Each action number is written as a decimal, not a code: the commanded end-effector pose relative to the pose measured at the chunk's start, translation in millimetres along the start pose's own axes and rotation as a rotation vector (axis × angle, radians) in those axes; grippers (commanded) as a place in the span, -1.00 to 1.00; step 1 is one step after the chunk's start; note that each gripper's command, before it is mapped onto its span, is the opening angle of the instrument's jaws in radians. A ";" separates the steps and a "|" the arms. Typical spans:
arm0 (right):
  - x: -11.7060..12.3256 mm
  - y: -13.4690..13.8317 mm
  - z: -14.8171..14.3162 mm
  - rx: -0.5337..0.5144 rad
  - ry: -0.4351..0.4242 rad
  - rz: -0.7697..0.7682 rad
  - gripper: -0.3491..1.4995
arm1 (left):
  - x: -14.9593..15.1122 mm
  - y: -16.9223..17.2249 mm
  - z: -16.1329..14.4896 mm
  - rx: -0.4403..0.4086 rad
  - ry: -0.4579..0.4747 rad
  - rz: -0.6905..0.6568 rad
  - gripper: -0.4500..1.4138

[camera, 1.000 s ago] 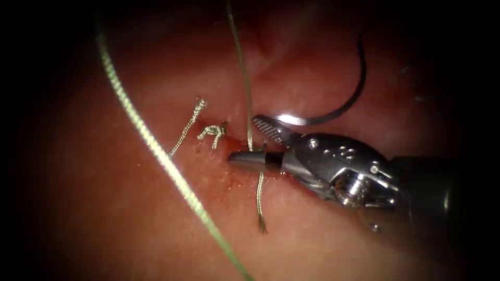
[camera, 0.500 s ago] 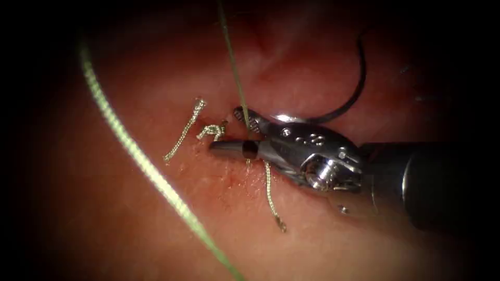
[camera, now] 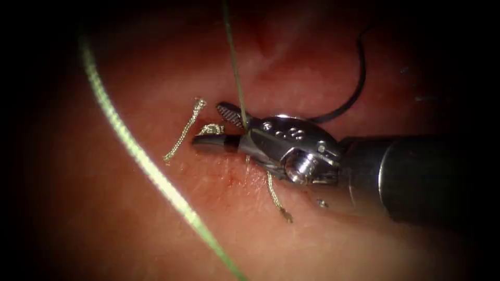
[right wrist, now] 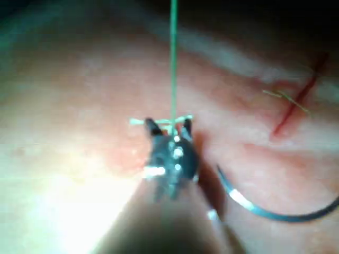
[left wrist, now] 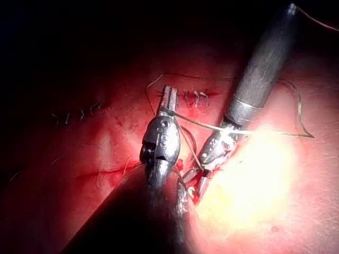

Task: Wound Closure

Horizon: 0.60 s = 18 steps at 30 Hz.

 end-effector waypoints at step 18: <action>0.5 -0.1 1.5 0.046 0.009 -0.011 -0.44 | -0.2 -0.1 0.9 -0.005 0.009 0.003 -1.00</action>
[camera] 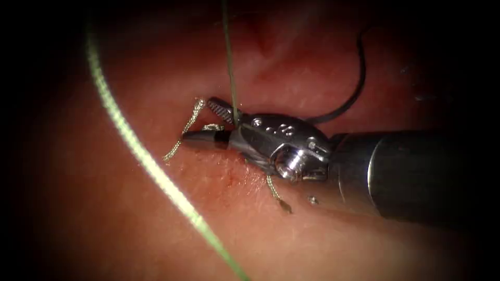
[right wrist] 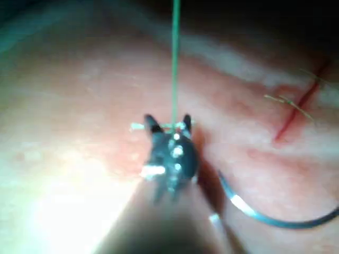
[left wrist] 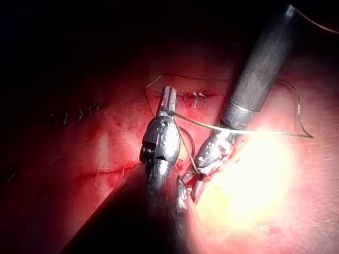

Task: Wound Closure

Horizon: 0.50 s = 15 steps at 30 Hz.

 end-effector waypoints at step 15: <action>0.7 -0.4 -0.1 0.052 -0.012 -0.091 -1.00 | -0.1 -0.2 0.4 -0.004 0.005 0.002 -1.00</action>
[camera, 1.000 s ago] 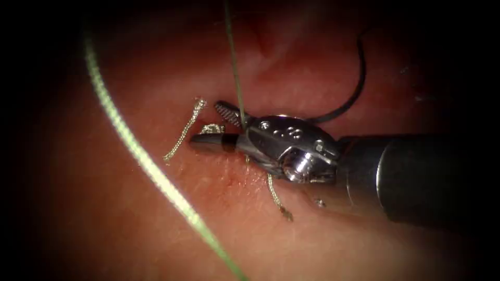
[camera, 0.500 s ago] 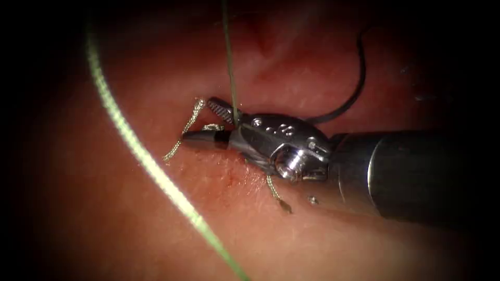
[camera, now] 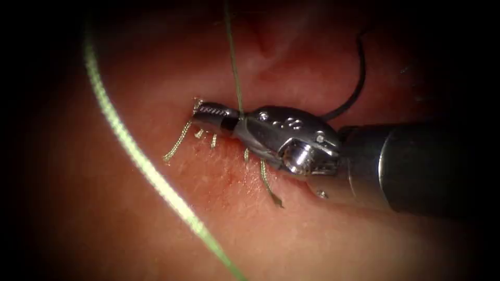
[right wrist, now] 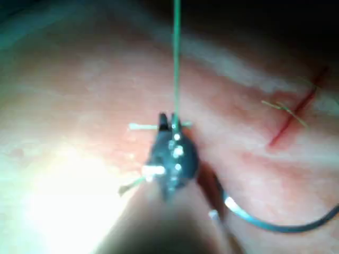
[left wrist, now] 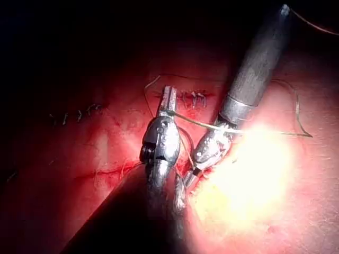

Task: Wound Closure

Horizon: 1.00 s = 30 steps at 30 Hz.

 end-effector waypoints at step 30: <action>-1.6 -1.0 -5.7 -0.030 0.062 -0.062 0.98 | -2.7 -2.4 -4.8 0.043 -0.054 0.003 -1.00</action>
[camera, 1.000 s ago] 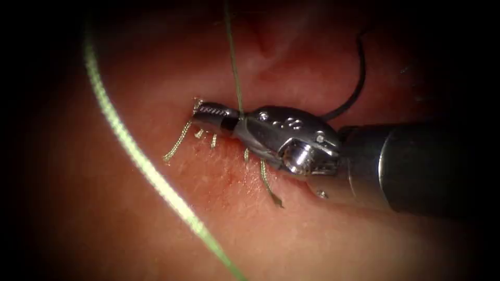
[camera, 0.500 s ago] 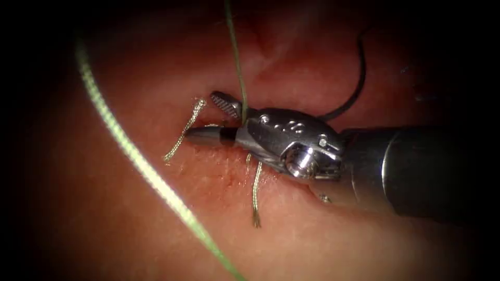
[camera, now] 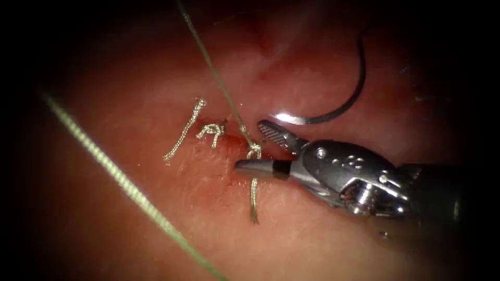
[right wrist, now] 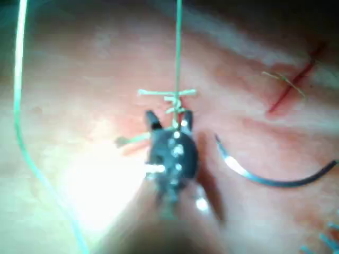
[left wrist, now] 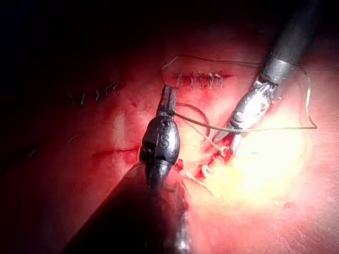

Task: Wound Closure

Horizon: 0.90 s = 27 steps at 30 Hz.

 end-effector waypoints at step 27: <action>1.6 -0.4 8.5 0.004 0.010 0.014 0.94 | 1.6 1.3 2.3 -0.013 0.024 0.000 -1.00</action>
